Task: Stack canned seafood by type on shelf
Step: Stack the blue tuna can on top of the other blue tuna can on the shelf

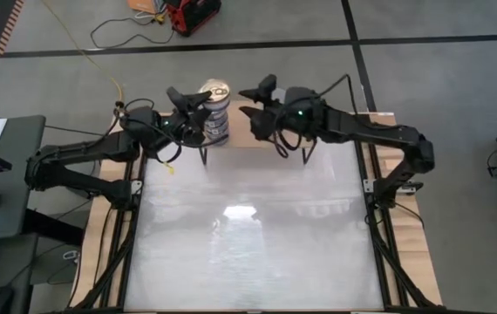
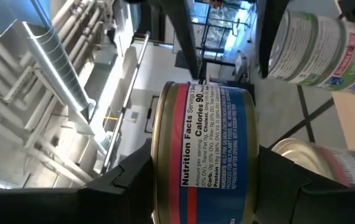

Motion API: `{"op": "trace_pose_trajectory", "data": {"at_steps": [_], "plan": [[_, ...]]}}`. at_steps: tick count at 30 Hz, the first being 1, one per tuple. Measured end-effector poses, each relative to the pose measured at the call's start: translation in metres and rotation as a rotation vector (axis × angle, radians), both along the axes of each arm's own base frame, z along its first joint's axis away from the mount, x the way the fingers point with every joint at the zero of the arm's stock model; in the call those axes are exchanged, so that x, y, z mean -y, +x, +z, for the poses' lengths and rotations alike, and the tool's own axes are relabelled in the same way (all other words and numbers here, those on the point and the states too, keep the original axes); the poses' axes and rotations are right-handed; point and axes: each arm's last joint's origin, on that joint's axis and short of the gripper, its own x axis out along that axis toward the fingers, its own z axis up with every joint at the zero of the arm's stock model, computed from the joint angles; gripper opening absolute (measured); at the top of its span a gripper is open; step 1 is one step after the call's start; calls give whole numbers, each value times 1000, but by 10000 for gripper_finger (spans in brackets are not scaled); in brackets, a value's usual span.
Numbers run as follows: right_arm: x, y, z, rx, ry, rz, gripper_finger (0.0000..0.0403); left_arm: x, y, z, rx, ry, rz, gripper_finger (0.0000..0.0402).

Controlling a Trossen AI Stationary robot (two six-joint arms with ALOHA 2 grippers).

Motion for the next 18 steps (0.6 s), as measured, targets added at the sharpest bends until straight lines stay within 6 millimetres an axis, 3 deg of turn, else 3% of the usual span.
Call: {"op": "trace_pose_trajectory", "data": {"at_steps": [10,18], "plan": [[-9,3,6,-17,-119,37,275,-2,-1,0,2,-7,18,196],[-11,4,15,49,-172,58,378,-2,0,0,1,-5,6,196]]}}
